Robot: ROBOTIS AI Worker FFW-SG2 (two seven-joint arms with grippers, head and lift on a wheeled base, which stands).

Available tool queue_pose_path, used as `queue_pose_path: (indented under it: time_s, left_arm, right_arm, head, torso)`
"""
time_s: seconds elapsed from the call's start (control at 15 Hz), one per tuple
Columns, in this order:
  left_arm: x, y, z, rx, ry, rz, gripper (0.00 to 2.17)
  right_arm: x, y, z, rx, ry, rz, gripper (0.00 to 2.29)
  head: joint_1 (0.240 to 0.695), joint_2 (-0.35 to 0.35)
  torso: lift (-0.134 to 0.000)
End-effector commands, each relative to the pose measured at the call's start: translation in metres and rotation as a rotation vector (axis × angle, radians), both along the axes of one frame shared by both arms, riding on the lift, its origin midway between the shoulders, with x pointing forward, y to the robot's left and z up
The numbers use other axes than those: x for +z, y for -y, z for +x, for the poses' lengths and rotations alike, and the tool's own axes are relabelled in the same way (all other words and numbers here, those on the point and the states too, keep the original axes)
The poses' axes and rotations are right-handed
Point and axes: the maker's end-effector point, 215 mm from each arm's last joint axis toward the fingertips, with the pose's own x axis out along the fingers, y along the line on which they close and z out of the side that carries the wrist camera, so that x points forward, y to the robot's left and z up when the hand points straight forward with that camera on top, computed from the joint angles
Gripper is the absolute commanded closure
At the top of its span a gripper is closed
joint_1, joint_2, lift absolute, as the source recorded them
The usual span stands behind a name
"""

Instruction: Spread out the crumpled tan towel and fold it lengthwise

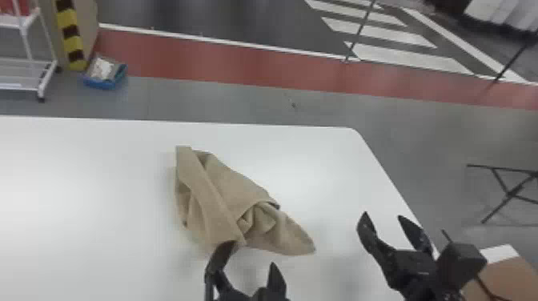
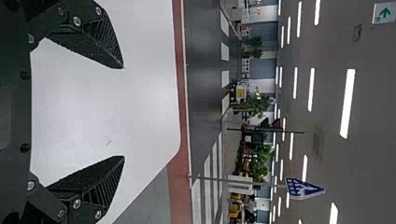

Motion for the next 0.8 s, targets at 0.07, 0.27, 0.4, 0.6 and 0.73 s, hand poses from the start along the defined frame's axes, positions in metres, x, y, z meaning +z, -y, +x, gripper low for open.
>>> queue_pose_path:
  time_s: [0.07, 0.27, 0.4, 0.6, 0.73]
  left_arm:
    - [0.007, -0.017, 0.019, 0.051, 0.045, -0.005, 0.2]
    - [0.005, -0.023, 0.024, 0.069, 0.058, 0.008, 0.22]
    - [0.002, -0.028, 0.029, 0.076, 0.067, 0.026, 0.69]
    - [0.009, -0.038, 0.034, 0.125, 0.092, 0.023, 1.95]
    - [0.018, -0.041, 0.035, 0.145, 0.115, 0.005, 2.13]
  right_arm:
    - [0.0, 0.001, -0.001, -0.002, 0.005, 0.0, 0.22]
    - [0.003, -0.001, -0.001, 0.004, 0.016, 0.001, 0.22]
    - [0.006, -0.002, -0.001, 0.007, 0.025, -0.002, 0.22]
    - [0.008, -0.001, -0.003, 0.006, 0.037, 0.005, 0.22]
    - [0.012, -0.001, -0.003, 0.007, 0.049, 0.004, 0.22]
  head:
    - [0.695, -0.35]
    - [0.695, -0.35]
    - [0.695, -0.35]
    - [0.695, -0.35]
    - [0.695, -0.35]
  torso:
    - [-0.124]
    - [-0.124]
    - [-0.124]
    - [-0.124]
    - [-0.124]
